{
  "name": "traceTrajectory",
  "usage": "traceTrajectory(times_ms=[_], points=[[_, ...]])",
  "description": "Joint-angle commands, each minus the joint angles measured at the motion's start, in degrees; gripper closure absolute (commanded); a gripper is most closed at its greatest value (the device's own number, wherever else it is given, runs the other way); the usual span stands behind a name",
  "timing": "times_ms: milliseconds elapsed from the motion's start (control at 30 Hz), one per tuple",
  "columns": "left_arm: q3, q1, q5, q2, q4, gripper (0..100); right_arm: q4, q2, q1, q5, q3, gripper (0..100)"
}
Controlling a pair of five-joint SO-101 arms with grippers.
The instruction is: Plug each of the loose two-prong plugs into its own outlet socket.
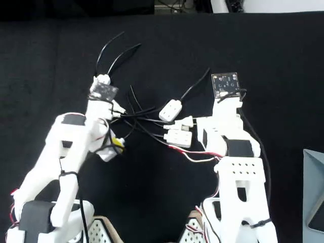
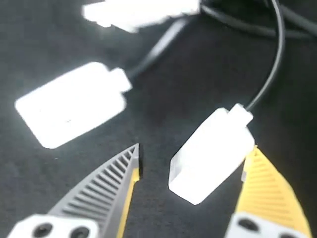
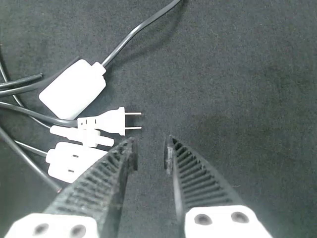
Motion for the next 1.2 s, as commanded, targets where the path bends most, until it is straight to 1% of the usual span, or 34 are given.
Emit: traceTrajectory(times_ms=[0,300,400,533,600,700,767,867,967,1033,1167], points=[[-5.14,-2.07,-0.62,0.00,1.67,67,-1.05,-0.75,-0.62,0.09,-0.40,89.2],[-12.44,0.40,-0.62,-0.09,11.52,67,-1.05,-0.75,-0.70,0.09,-0.40,89.2],[-12.88,2.68,-0.70,-0.09,13.80,67,-1.05,-0.75,-0.70,0.09,-0.40,89.2],[-12.53,4.97,-0.70,-0.09,15.12,68,-1.05,-0.75,-0.70,0.09,-0.40,89.2],[-12.53,4.70,-0.88,0.09,14.95,68,-1.05,-0.75,-0.70,0.09,-0.40,89.2],[-12.53,2.15,-4.31,0.62,14.42,68,-1.05,-0.75,-0.70,0.09,-0.40,89.2],[-12.26,-0.92,-5.54,0.62,12.75,68,-1.05,-0.75,-0.70,0.09,-0.40,89.2],[-9.80,-5.14,-7.74,0.62,7.82,68,-1.05,-0.75,-0.70,0.09,-0.40,89.2],[-5.14,-6.81,-10.37,1.23,2.11,68,-1.05,-0.75,-0.70,0.09,-0.40,89.2],[-3.21,-7.60,-10.73,2.64,-1.05,68,-1.05,-0.75,-0.70,0.09,-0.40,89.2],[-4.26,-10.77,-10.73,6.68,-4.75,68,-1.05,-0.75,-0.70,0.09,-0.40,89.2]])
